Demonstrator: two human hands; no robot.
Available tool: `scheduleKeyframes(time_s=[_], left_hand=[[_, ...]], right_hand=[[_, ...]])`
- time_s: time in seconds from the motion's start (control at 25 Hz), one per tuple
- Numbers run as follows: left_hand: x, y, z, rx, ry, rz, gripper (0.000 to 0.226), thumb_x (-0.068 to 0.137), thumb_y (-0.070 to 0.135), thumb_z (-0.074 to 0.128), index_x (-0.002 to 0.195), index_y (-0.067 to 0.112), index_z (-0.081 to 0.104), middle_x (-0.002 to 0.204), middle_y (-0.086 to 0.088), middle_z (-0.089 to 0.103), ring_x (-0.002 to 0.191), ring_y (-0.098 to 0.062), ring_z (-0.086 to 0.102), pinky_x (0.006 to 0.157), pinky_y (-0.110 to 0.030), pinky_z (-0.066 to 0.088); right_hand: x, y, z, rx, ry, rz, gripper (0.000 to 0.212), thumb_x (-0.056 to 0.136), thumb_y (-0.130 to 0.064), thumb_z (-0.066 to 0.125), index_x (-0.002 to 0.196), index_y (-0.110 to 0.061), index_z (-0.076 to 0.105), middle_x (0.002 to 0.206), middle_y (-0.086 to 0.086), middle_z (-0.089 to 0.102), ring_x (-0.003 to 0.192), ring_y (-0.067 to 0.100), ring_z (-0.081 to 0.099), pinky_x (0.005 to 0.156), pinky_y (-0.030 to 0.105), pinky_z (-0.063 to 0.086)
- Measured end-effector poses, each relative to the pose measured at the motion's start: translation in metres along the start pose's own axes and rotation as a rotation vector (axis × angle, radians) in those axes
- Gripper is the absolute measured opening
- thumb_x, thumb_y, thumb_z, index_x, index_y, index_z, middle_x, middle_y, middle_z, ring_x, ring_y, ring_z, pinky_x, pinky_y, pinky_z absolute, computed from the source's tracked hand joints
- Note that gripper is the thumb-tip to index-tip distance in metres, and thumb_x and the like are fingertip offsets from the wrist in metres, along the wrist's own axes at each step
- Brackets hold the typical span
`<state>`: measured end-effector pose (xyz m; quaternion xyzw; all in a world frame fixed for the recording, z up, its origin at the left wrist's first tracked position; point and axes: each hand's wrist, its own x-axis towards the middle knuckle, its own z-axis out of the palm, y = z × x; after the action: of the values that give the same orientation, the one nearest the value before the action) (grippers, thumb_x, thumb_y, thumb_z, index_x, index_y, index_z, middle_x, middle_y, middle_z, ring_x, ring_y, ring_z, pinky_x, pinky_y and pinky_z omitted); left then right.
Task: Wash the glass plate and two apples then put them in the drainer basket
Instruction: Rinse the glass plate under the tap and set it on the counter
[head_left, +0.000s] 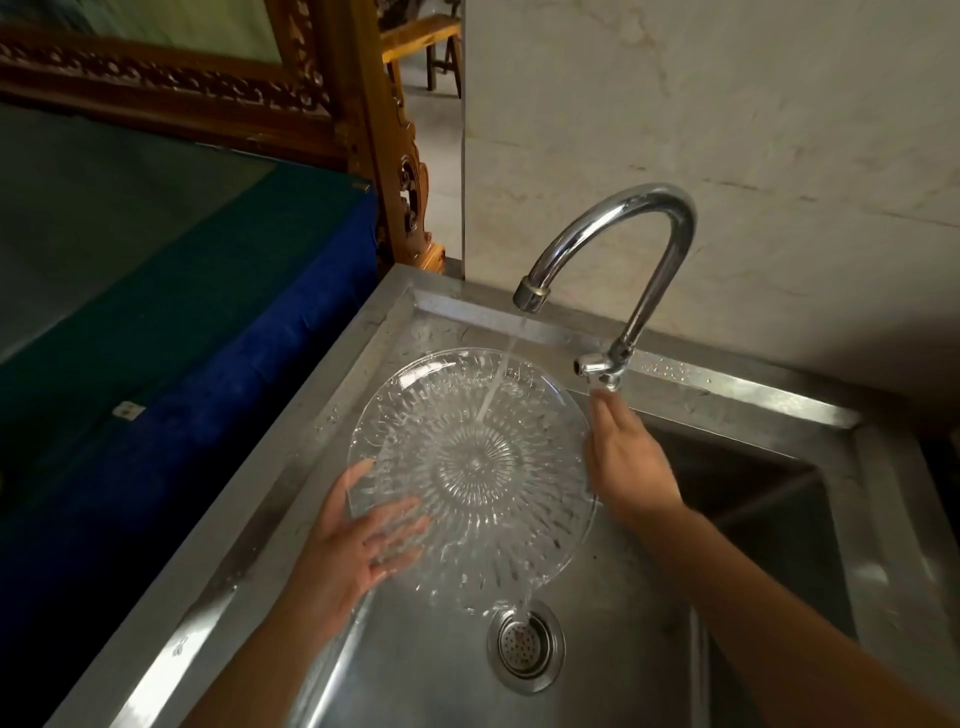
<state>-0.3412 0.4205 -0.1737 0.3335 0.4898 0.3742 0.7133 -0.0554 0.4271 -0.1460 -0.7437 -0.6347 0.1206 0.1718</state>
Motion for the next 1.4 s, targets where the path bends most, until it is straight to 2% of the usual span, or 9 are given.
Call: scheduleKeyframes(time_s=[0.08,0.16,0.24,0.32,0.44,0.56,0.92,1.28,1.4], left_hand=[[0.001,0.001,0.002,-0.002,-0.017,-0.002,0.047,0.086,0.006,0.056,0.117,0.041,0.048,0.108,-0.008,0.073,0.096,-0.032,0.07,0.068,-0.041,0.059],[0.002,0.004,0.004,0.007,-0.035,0.003,0.05,0.086,0.008,0.056,0.121,0.042,0.045,0.111,-0.009,0.072,0.098,-0.032,0.07,0.069,-0.04,0.059],[0.001,0.005,0.006,0.026,-0.041,0.0,0.048,0.084,0.009,0.057,0.117,0.043,0.047,0.11,-0.008,0.072,0.098,-0.031,0.07,0.069,-0.038,0.059],[0.0,0.004,0.005,0.031,-0.054,-0.013,0.047,0.083,0.009,0.057,0.113,0.044,0.049,0.109,-0.009,0.073,0.098,-0.032,0.069,0.069,-0.039,0.06],[-0.004,-0.001,0.004,-0.036,-0.089,-0.059,0.047,0.082,0.006,0.056,0.112,0.043,0.051,0.108,-0.01,0.073,0.098,-0.034,0.069,0.071,-0.041,0.06],[-0.008,-0.003,0.008,-0.082,-0.127,-0.039,0.046,0.076,0.013,0.06,0.113,0.039,0.052,0.109,-0.007,0.073,0.099,-0.031,0.069,0.071,-0.04,0.06],[-0.019,0.029,0.005,0.361,-0.046,0.252,0.032,0.089,0.0,0.053,0.109,0.023,0.062,0.095,0.006,0.077,0.092,-0.014,0.072,0.08,-0.028,0.058],[-0.076,0.13,0.029,0.455,-0.323,0.4,0.031,0.088,-0.006,0.052,0.102,0.021,0.06,0.097,-0.009,0.075,0.093,-0.021,0.072,0.067,-0.024,0.059],[-0.1,0.175,0.037,0.533,-0.451,0.463,0.033,0.087,-0.006,0.053,0.102,0.023,0.058,0.103,-0.009,0.069,0.096,-0.019,0.071,0.068,-0.025,0.059]], right_hand=[[-0.016,0.001,0.006,0.306,-0.057,0.093,0.057,0.097,-0.027,0.04,0.148,-0.02,0.017,0.156,0.001,0.023,0.14,0.021,0.029,0.113,0.031,0.023],[-0.02,-0.001,0.007,0.724,-0.083,0.21,0.071,0.092,-0.025,0.052,0.149,-0.028,0.01,0.154,0.001,0.03,0.138,0.02,0.035,0.112,0.043,0.034],[-0.026,-0.001,0.006,1.075,-0.111,0.371,0.074,0.086,-0.008,0.06,0.146,-0.026,0.02,0.139,0.007,0.048,0.12,0.025,0.054,0.092,0.042,0.052],[-0.031,0.004,0.002,1.253,-0.199,0.513,0.057,0.083,0.003,0.06,0.134,-0.012,0.042,0.123,0.014,0.059,0.099,0.026,0.065,0.081,0.039,0.056],[-0.036,0.012,-0.011,1.227,-0.276,0.523,0.037,0.083,0.008,0.055,0.116,-0.009,0.055,0.11,0.017,0.065,0.083,0.025,0.069,0.072,0.036,0.059],[-0.042,0.019,-0.023,1.237,-0.198,0.369,0.043,0.079,0.007,0.061,0.117,-0.011,0.055,0.106,0.015,0.068,0.08,0.024,0.072,0.066,0.032,0.062],[-0.093,0.018,-0.038,1.32,0.052,0.154,0.031,0.076,0.002,0.059,0.106,-0.006,0.065,0.1,0.002,0.076,0.091,0.022,0.072,0.071,0.028,0.059],[-0.155,-0.041,-0.156,1.272,0.19,0.119,0.035,0.066,-0.007,0.07,0.099,-0.018,0.075,0.106,0.006,0.075,0.092,0.028,0.072,0.07,0.031,0.06],[-0.183,-0.072,-0.2,1.243,0.251,0.106,0.04,0.069,0.005,0.067,0.103,-0.015,0.073,0.108,0.005,0.073,0.089,0.029,0.072,0.067,0.031,0.061]])
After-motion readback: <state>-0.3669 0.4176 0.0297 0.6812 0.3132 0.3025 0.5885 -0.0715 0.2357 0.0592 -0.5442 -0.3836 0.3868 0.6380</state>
